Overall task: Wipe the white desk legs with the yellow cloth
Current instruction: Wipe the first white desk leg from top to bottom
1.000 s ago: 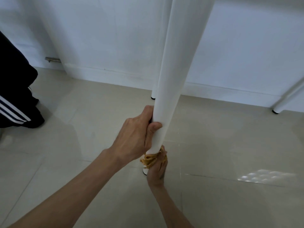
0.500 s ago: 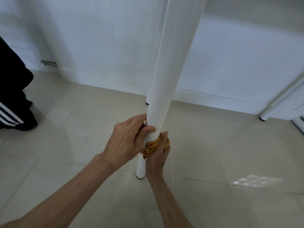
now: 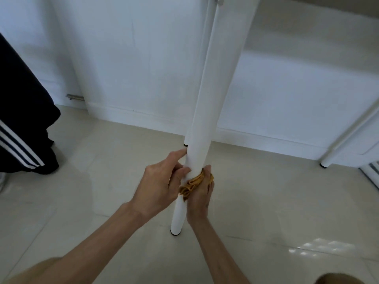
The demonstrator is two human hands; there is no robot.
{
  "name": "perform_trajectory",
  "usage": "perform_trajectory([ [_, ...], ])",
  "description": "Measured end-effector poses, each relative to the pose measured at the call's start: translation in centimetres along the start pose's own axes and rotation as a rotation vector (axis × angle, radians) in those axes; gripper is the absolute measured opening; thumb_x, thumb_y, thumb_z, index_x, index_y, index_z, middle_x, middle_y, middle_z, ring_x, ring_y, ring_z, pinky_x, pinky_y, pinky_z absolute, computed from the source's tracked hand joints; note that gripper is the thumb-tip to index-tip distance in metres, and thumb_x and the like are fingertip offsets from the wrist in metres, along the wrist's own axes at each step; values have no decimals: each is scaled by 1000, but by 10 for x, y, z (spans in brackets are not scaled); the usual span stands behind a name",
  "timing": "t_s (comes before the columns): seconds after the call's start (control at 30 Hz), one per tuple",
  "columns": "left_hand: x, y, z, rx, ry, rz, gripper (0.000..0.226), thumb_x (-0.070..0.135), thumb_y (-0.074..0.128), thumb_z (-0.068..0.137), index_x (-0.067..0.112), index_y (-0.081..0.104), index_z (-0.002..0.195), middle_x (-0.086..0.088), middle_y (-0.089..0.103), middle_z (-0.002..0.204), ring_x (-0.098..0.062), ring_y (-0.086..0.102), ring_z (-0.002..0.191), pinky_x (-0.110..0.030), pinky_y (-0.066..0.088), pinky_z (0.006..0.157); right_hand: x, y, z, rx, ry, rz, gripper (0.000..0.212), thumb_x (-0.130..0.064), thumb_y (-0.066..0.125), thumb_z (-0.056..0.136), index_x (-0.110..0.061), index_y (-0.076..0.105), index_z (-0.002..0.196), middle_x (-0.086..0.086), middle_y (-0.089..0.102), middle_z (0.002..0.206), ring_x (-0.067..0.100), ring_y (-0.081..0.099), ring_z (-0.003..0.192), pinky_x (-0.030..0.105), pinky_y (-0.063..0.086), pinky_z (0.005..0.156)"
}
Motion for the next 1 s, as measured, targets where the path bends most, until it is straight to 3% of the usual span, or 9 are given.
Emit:
perform_trajectory([
  [0.1,11,-22,20,21,-5,-12,9,13,59,95,16,62,103,9,70,68,-3,66,55,-29,56,54,-90,35,-3,-108,-243,-4,65,-44,34,106,-17,64,55,1,62,57,16,60,54,31,49,57],
  [0.2,32,-44,43,74,27,2,6,4,64,92,9,66,89,6,68,63,-5,66,51,-28,55,52,-187,66,-10,-153,-418,17,68,-58,38,95,-7,53,53,9,57,57,24,55,53,39,47,58],
  [0.33,56,-63,68,127,42,-75,11,8,66,92,7,62,82,5,67,60,-7,65,50,-22,53,49,-264,85,-14,-136,-543,-29,59,-47,34,104,-24,38,51,-11,45,44,8,45,45,28,44,54],
  [0.43,60,-53,66,62,21,-112,16,13,64,94,11,58,79,4,64,56,-9,62,47,-30,52,49,-248,90,-18,-208,-508,-92,83,-76,30,89,-1,49,61,25,59,62,38,57,56,50,54,62],
  [0.5,53,-45,60,24,-25,-155,18,15,63,94,13,55,78,4,63,55,-10,61,46,-33,52,49,-227,87,-14,-229,-450,-89,89,-86,32,80,-2,58,63,31,62,67,43,61,61,62,55,68],
  [0.6,40,-40,58,-6,-87,-190,20,20,62,94,13,53,77,2,63,57,-13,62,47,-37,52,50,-223,84,-20,-229,-463,-96,72,-76,30,83,-15,58,57,11,61,60,27,61,59,52,56,65],
  [0.77,38,-37,59,-50,-130,-196,27,16,61,96,13,47,73,-5,62,58,-19,61,48,-36,52,50,-293,97,-38,-197,-659,-112,63,-37,26,108,-16,43,51,-10,49,43,1,49,41,11,45,49],
  [0.9,38,-34,61,-122,-153,-220,26,16,58,98,7,45,77,-14,61,61,-25,59,50,-26,49,49,-325,116,-40,-293,-739,-118,54,-47,34,103,-17,46,59,-7,50,52,5,52,49,20,48,55],
  [1.0,39,-32,61,-144,-136,-206,24,16,53,100,7,43,81,-15,60,63,-26,58,52,-34,50,51,-321,122,-41,-388,-758,-148,42,-43,44,98,-8,53,76,-1,52,62,5,53,55,19,48,57],
])
Point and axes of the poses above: each hand's wrist, its own z-axis towards the middle knuckle, its own y-axis out of the palm, x = y × z, the point moved 10 cm from there along z, towards the middle knuckle
